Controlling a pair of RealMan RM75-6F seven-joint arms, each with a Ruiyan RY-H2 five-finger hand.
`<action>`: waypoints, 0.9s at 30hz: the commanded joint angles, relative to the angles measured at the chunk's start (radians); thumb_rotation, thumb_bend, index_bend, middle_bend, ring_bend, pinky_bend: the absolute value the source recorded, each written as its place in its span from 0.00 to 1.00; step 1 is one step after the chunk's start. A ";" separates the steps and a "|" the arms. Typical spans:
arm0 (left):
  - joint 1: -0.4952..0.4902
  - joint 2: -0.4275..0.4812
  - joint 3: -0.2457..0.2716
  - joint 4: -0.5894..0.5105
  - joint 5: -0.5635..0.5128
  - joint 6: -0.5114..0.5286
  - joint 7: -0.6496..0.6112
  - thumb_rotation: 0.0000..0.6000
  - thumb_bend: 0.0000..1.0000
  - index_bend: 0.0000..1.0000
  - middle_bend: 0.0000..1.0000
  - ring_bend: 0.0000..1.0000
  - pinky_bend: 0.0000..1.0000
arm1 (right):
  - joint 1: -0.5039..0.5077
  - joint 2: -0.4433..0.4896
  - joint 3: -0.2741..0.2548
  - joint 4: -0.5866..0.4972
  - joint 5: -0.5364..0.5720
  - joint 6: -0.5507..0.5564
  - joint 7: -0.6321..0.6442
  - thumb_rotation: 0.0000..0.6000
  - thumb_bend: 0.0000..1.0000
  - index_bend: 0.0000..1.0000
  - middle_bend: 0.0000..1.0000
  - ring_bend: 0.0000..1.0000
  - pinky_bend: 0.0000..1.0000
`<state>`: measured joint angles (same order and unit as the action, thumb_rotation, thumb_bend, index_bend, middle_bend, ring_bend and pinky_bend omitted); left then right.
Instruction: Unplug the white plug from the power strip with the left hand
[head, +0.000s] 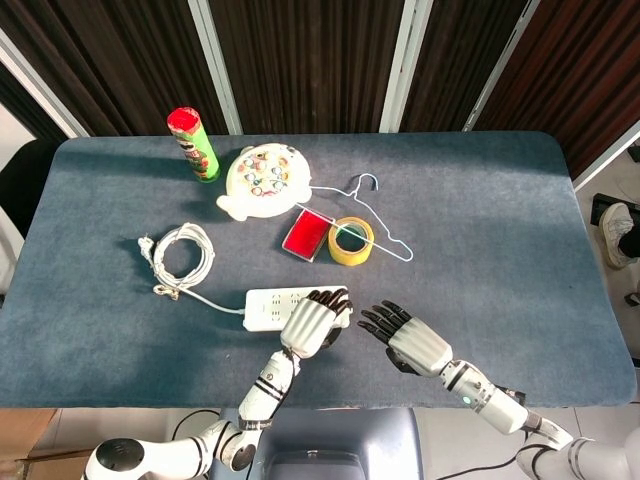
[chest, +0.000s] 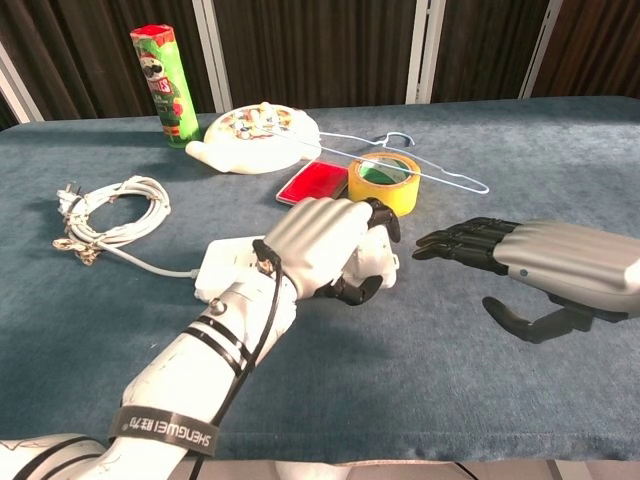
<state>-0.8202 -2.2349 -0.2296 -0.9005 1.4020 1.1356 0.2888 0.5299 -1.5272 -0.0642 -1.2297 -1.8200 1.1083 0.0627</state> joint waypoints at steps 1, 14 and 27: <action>0.001 0.001 -0.001 -0.004 0.000 0.001 0.006 1.00 0.60 0.36 0.45 0.42 0.48 | 0.010 -0.011 0.001 -0.010 0.016 -0.015 -0.009 1.00 0.78 0.00 0.12 0.00 0.04; 0.008 0.003 -0.005 -0.015 -0.004 0.001 0.010 1.00 0.60 0.36 0.45 0.42 0.47 | 0.041 -0.041 0.006 -0.037 0.070 -0.068 -0.082 1.00 0.79 0.00 0.12 0.00 0.04; 0.009 0.000 -0.009 -0.019 -0.005 0.000 0.017 1.00 0.60 0.36 0.45 0.42 0.48 | 0.062 -0.062 0.004 -0.056 0.114 -0.115 -0.142 1.00 0.79 0.00 0.12 0.00 0.04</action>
<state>-0.8111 -2.2347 -0.2390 -0.9199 1.3966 1.1351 0.3055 0.5894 -1.5868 -0.0612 -1.2844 -1.7089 0.9974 -0.0745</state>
